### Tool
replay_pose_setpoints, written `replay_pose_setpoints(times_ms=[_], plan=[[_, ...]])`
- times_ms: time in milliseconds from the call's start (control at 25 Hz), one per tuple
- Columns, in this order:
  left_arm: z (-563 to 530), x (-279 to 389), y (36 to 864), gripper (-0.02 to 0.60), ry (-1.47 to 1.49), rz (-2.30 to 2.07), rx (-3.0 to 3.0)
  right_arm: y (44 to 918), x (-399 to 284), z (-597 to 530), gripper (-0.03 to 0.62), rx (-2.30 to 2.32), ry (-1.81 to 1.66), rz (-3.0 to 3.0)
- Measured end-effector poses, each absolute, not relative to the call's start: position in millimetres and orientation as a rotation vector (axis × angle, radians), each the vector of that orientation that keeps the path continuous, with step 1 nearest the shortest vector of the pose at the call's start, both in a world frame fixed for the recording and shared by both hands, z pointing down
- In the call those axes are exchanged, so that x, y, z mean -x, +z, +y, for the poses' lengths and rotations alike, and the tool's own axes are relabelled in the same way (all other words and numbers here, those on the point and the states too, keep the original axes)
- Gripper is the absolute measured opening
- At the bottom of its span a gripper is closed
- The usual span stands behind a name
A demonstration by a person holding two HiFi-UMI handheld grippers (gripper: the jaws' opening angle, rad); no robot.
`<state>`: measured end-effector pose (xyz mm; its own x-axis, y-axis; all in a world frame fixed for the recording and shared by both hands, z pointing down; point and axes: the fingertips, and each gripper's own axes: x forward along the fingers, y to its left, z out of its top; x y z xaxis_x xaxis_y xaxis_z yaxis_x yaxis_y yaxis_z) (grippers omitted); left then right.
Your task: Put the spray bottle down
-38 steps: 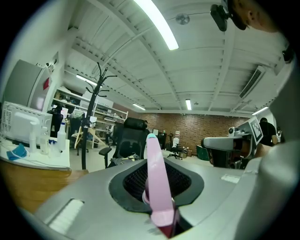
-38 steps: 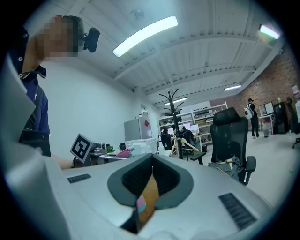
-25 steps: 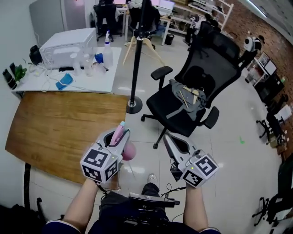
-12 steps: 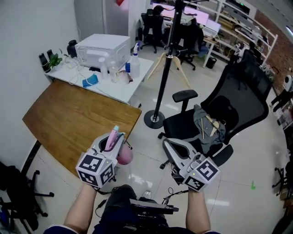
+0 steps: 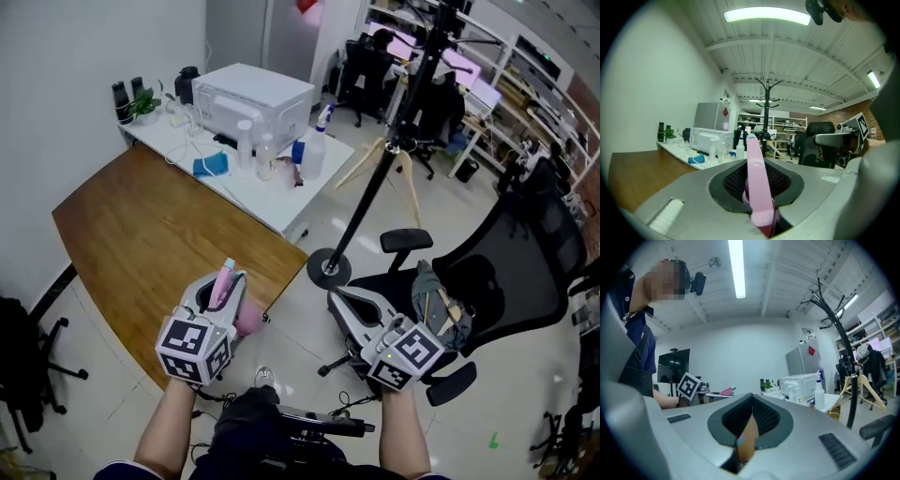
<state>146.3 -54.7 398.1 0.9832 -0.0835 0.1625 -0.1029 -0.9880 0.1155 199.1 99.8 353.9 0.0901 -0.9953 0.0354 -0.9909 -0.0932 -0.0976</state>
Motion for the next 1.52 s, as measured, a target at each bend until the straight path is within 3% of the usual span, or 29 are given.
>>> replay_pose_setpoints(times_ms=[280, 720, 1520], plan=[[-130.1, -158.4, 408.4, 0.081, 0.207, -0.426, -2.95, 358.2, -235.6, 5.6, 0.0, 2.113, -0.169, 2.3], [-219.2, -102.4, 419.5, 0.083, 0.238, -1.013, -2.822, 383.3, -212.2, -121.2, 0.0, 1.635, -0.249, 2.691], [-281.6, 17.3, 506.3, 0.083, 0.295, -1.619, -2.577, 425.8, -141.5, -178.3, 0.0, 1.182, -0.419, 2.984]])
